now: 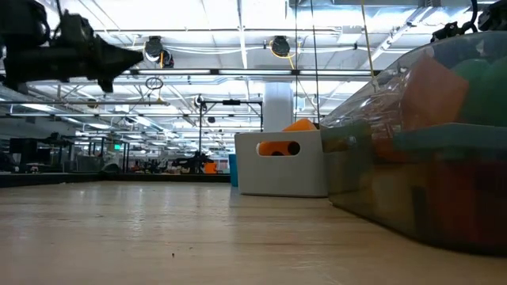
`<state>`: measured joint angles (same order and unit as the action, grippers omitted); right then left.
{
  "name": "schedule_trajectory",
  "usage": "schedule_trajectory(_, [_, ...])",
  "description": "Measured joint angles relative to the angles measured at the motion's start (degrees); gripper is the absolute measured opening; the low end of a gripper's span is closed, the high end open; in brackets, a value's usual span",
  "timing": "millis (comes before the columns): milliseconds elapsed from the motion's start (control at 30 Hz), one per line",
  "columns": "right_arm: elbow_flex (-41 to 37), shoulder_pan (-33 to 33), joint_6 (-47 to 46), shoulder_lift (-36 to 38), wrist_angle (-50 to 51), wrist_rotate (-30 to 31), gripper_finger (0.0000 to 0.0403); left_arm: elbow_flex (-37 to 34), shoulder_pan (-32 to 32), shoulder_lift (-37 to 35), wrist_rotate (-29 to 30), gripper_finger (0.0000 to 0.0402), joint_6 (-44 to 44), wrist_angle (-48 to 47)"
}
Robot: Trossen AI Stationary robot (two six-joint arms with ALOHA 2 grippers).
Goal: Pick & Place Toys
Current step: Return to Home Position
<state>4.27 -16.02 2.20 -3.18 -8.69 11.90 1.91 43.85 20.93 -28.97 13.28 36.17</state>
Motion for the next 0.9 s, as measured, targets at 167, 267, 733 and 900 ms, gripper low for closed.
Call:
schedule_trajectory(167, [0.0, 0.0, 0.0, 0.0, 0.0, 0.0, 0.0001, 0.0, -3.5, -5.2, 0.1, 0.0051, 0.0, 0.2])
schedule_trajectory(267, [0.0, 0.0, 0.0, 0.0, 0.0, 0.0, 0.0002, 0.0, -5.6, -7.2, 0.1, 0.0051, 0.0, 0.5])
schedule_trajectory(733, [0.0, 0.0, 0.0, 0.0, 0.0, 0.0, 0.0004, 0.0, -17.4, -20.7, 8.9, 0.0051, -16.5, -31.5])
schedule_trajectory(900, [0.0, 0.0, 0.1, 0.0, 0.0, 0.0, 0.0001, 0.0, -19.3, -20.6, 11.1, 0.0051, -18.8, -32.0])
